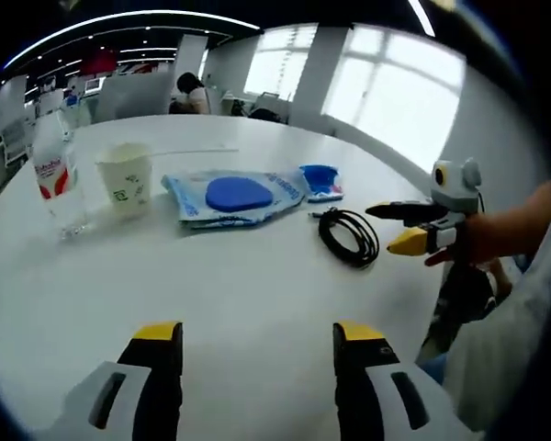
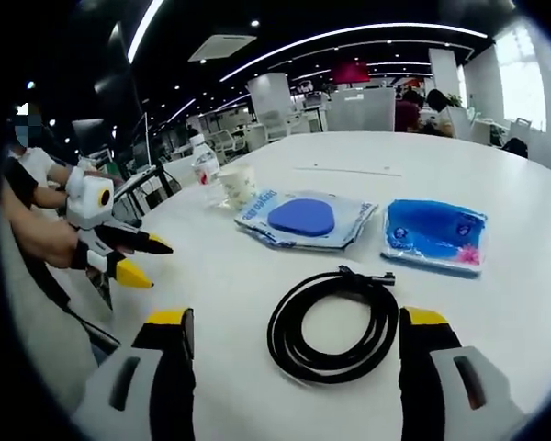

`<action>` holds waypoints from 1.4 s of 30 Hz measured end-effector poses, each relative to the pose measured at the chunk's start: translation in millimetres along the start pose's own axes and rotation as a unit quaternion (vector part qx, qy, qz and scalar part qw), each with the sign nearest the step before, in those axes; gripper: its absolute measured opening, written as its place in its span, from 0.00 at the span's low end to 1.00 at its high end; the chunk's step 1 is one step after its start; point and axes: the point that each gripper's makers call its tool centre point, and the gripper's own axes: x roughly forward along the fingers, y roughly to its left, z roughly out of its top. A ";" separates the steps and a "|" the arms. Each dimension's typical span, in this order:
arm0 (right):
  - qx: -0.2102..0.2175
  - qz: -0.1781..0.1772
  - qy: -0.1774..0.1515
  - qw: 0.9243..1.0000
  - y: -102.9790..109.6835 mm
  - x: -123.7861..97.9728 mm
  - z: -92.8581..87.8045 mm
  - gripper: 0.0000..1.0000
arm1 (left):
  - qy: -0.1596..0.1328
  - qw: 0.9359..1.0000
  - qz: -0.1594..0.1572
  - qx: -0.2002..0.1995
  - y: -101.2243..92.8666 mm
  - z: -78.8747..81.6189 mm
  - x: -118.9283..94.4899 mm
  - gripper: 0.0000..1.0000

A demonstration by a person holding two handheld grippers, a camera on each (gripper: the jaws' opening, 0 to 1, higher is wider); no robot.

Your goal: Arrange the tabletop items into an orderly group along one side of the table until the central work area is clear of visible clutter.

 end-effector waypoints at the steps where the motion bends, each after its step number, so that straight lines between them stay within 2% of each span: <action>1: 0.001 0.001 -0.003 1.000 1.1 -0.6 0.5 0.90 | -0.003 1.000 -0.001 0.002 1.6 1.2 -1.9 0.66; 7: -0.001 0.008 -0.016 1.000 5.7 -4.9 6.0 0.96 | -0.016 1.000 0.003 0.006 7.9 7.4 -10.3 0.71; 11: -0.001 0.012 -0.022 1.000 10.2 -7.1 7.9 0.99 | -0.027 0.999 0.003 0.024 9.1 12.4 -15.9 0.76; 24: 0.006 0.037 -0.046 0.998 32.0 -10.6 20.5 1.00 | -0.060 0.998 0.006 0.031 13.1 22.6 -30.6 0.89; 33: 0.017 0.048 -0.053 0.997 34.2 -15.1 23.1 1.00 | -0.092 0.995 -0.004 0.044 5.2 35.8 -35.6 1.00; 42: 0.021 0.054 -0.053 0.997 31.5 -17.8 24.2 1.00 | -0.100 0.994 -0.006 0.049 1.2 37.7 -37.2 1.00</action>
